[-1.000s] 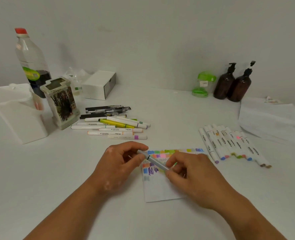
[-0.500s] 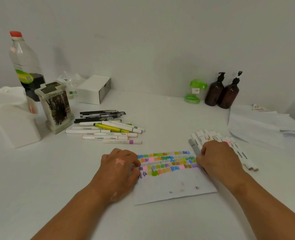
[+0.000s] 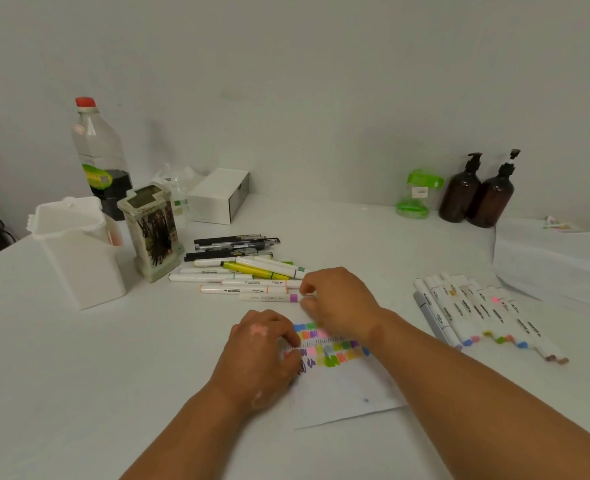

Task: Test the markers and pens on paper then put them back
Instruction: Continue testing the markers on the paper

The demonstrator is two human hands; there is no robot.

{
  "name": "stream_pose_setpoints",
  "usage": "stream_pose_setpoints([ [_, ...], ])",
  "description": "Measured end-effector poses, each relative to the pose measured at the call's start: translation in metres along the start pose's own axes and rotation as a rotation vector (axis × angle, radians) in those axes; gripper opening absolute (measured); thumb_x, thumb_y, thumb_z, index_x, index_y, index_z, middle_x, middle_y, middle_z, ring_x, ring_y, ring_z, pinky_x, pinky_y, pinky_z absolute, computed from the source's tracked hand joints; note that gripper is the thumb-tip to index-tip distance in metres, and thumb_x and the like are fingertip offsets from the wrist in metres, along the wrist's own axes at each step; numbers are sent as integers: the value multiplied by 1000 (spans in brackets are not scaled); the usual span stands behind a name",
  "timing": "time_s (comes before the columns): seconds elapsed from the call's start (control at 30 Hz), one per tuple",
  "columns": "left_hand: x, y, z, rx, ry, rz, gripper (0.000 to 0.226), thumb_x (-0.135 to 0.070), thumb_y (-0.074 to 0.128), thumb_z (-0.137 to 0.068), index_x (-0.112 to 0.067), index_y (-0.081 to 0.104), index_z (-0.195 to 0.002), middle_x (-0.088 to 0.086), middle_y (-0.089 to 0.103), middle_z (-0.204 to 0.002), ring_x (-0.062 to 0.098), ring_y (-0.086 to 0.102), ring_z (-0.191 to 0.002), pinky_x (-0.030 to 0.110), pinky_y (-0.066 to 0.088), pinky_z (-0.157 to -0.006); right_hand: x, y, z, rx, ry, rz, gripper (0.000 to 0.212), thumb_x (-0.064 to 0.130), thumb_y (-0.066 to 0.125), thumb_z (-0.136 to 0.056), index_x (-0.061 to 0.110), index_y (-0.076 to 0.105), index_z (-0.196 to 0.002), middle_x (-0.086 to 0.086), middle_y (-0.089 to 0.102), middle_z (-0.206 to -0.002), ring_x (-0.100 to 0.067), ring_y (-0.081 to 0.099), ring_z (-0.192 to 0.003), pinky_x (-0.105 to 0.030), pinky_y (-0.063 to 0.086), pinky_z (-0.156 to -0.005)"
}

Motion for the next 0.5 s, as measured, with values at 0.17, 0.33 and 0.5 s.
stream_pose_setpoints([
  [0.17,1,3,-2,4,-9,8,21,-45,76,-81,-33,73,-98,-21,61,-115,2,49,-104,21,47,-95,-4,-1,2,65,-20,-26,16,31,61,-98,31,64,-113,4,68,-106,-14,59,-88,-30,54,-82],
  [0.33,3,4,-3,38,9,23,20,-50,76,-80,-36,73,-94,-25,59,-112,0,49,-102,19,47,-91,-24,-30,32,87,-25,-120,25,27,53,-104,30,65,-126,8,59,-107,-8,53,-89,-21,41,-79],
  [0.5,1,2,0,65,43,28,21,-51,76,-80,-37,71,-95,-27,58,-110,-2,48,-104,20,45,-93,-30,-39,75,-4,133,-804,16,15,73,-88,30,68,-85,3,69,-82,-5,61,-69,-20,50,-64],
])
Point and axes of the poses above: each hand's wrist, its own z-axis away from the middle knuckle, its own y-axis out of the palm, x = y × z, the point moved 1 cm from there along -z, towards the middle knuckle
